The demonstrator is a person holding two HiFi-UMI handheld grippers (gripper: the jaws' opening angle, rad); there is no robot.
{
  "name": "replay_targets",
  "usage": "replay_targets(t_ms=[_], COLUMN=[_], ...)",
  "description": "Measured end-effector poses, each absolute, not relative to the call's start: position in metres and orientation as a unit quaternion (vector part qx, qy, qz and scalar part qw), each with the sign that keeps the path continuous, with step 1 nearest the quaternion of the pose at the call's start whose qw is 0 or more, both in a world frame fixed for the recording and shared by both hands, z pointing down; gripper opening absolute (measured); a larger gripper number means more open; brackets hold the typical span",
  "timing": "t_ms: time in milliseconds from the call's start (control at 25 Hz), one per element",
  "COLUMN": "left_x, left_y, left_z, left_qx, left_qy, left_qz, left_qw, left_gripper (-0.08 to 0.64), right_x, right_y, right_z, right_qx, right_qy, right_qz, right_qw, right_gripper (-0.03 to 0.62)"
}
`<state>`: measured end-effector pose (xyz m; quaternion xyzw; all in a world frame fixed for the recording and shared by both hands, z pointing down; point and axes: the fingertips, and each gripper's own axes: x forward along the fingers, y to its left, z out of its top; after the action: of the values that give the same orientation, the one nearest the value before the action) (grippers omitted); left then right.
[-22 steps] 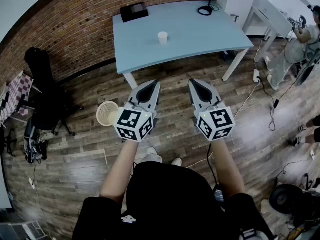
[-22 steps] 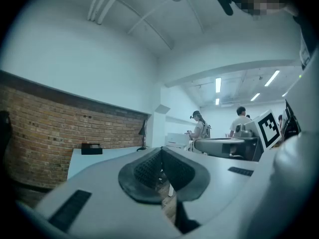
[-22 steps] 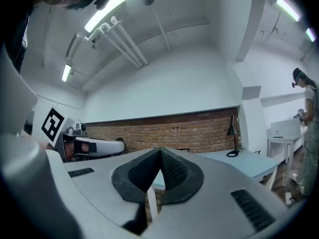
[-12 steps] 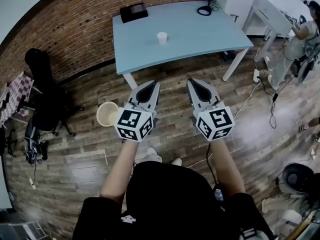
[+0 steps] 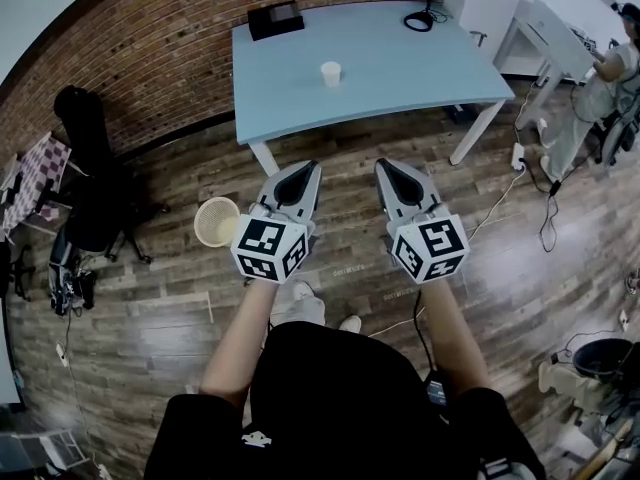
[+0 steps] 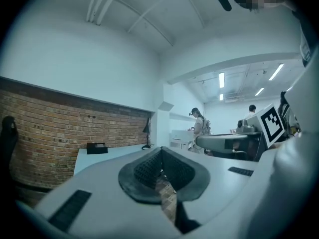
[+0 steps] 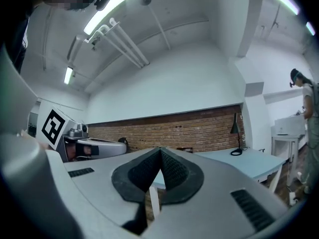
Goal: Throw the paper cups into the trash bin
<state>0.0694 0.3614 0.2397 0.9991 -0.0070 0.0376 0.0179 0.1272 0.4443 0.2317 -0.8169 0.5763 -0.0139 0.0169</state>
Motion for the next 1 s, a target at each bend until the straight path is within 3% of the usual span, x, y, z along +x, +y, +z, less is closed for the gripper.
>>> replay_targets(t_ms=[1000], left_x=[0.121], left_y=[0.253], left_z=[0.248], left_qx=[0.999], left_qy=[0.005], left_qz=[0.042], left_qw=[0.027], left_gripper=[0.008], right_x=[0.174], right_y=[0.324], right_z=[0.234], right_qx=[-0.812], right_qy=[0.583], right_qz=[-0.027], right_qw=[0.012], right_gripper=[0.003])
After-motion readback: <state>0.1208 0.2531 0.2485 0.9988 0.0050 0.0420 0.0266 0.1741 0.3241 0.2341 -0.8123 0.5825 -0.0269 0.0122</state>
